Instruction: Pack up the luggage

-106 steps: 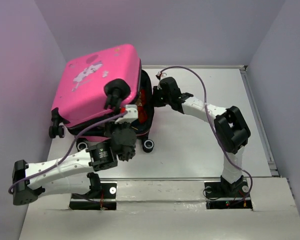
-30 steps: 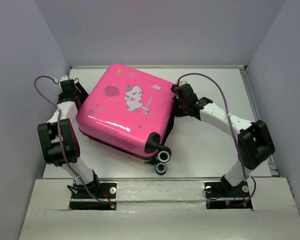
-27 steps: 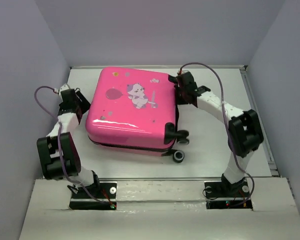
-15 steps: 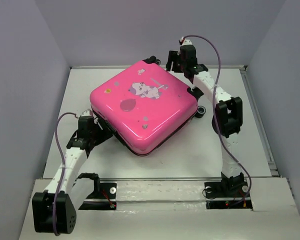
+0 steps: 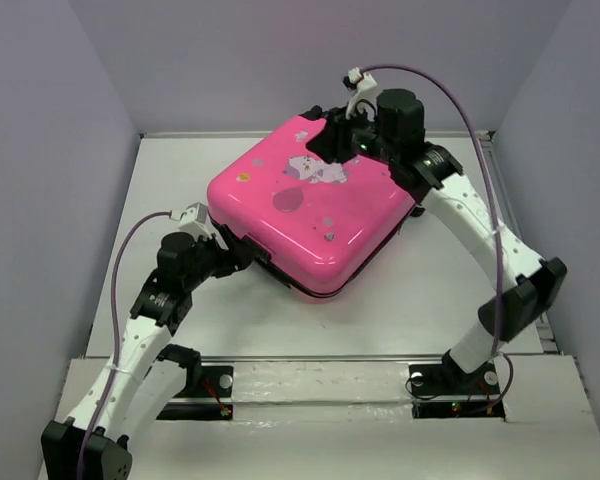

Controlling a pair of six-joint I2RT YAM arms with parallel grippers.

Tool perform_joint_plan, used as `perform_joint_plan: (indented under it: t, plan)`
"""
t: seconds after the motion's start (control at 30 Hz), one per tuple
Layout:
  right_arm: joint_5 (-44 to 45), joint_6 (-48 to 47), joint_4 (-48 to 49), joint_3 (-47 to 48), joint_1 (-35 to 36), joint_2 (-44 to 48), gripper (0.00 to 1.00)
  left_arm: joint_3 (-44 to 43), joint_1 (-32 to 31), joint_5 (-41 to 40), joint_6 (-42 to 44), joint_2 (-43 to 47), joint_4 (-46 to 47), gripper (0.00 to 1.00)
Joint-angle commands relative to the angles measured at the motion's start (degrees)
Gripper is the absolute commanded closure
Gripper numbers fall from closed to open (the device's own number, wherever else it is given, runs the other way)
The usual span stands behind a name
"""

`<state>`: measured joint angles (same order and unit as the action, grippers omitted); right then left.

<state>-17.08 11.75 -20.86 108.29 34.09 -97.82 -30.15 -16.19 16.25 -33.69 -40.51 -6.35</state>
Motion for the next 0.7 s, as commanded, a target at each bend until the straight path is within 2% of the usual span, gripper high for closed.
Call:
perform_joint_plan:
  t: [0.0, 0.03, 0.07, 0.13, 0.2, 0.3, 0.37, 0.5, 0.67]
  plan:
    - [-1.29, 0.37, 3.7, -23.7, 0.62, 17.09, 0.84, -2.89, -0.16, 1.24, -0.85, 3.59, 3.1, 0.22]
    - [-1.2, 1.69, 8.25, -30.0, 1.33, 25.23, 0.9, -3.77, -0.25, 0.37, -0.94, 4.73, 3.27, 0.22]
    - [-1.37, 3.35, 10.29, -41.47, 1.86, 28.96, 0.93, -4.3, -0.25, 0.45, -1.02, 5.09, 3.36, 0.22]
    - [-0.42, 5.81, 13.98, -51.03, 3.88, 38.78, 0.93, -5.35, -0.25, 1.76, -1.02, 5.53, 3.19, 0.22]
    - [-0.15, 8.11, 16.28, -62.78, 5.37, 44.36, 0.93, -5.01, -0.25, 2.21, -1.02, 7.19, 2.4, 0.23]
    - [1.17, 10.75, 17.0, -72.48, 7.04, 52.36, 0.93, -2.81, -0.34, 1.42, -0.41, 10.8, -0.15, 0.24]
    - [2.31, 11.63, 16.91, -75.93, 7.05, 55.01, 0.91, -1.49, -0.34, 1.15, 0.03, 12.82, -3.04, 0.25]
    - [6.34, 12.59, 19.71, -81.91, 7.05, 53.63, 0.75, -0.78, -1.13, 3.7, -1.37, 14.23, -4.72, 0.3]
    - [10.13, 10.67, 32.28, -86.93, 7.05, 50.01, 0.68, -0.79, -1.3, 8.69, -0.76, 12.83, -6.74, 0.3]
